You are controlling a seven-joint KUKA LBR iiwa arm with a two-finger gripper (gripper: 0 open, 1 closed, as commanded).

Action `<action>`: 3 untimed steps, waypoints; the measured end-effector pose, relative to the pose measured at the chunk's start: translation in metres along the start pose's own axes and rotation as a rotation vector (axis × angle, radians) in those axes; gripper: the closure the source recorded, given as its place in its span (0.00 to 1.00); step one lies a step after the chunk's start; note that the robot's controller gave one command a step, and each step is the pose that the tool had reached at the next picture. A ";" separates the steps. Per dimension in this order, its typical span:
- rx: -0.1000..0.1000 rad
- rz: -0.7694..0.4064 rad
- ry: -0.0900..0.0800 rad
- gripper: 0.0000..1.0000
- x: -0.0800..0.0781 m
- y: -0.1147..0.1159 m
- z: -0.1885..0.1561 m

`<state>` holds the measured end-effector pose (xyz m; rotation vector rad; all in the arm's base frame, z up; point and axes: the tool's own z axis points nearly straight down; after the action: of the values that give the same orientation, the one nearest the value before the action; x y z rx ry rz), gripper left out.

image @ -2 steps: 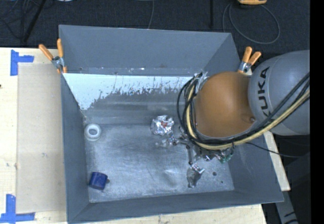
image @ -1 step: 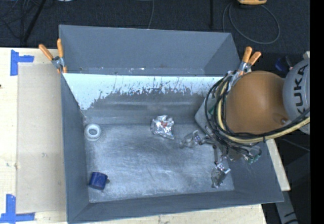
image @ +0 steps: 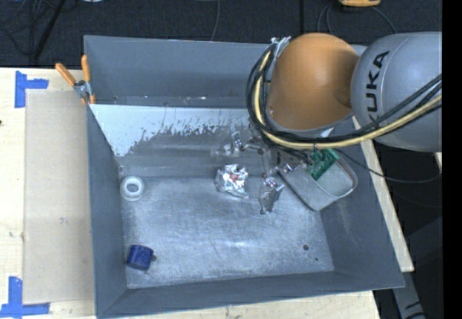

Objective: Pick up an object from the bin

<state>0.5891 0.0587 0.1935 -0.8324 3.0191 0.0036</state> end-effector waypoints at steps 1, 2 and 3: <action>-0.004 -0.065 0.013 0.00 0.007 -0.022 0.120; 0.002 -0.155 0.008 0.00 0.023 -0.095 0.116; 0.001 -0.113 0.007 0.00 0.013 -0.086 0.121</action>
Offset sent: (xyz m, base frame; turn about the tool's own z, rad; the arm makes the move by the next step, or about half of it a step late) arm 0.0076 -0.0224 -0.1155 -0.0672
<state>0.6224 -0.0211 0.0723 -1.0035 2.9735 -0.0016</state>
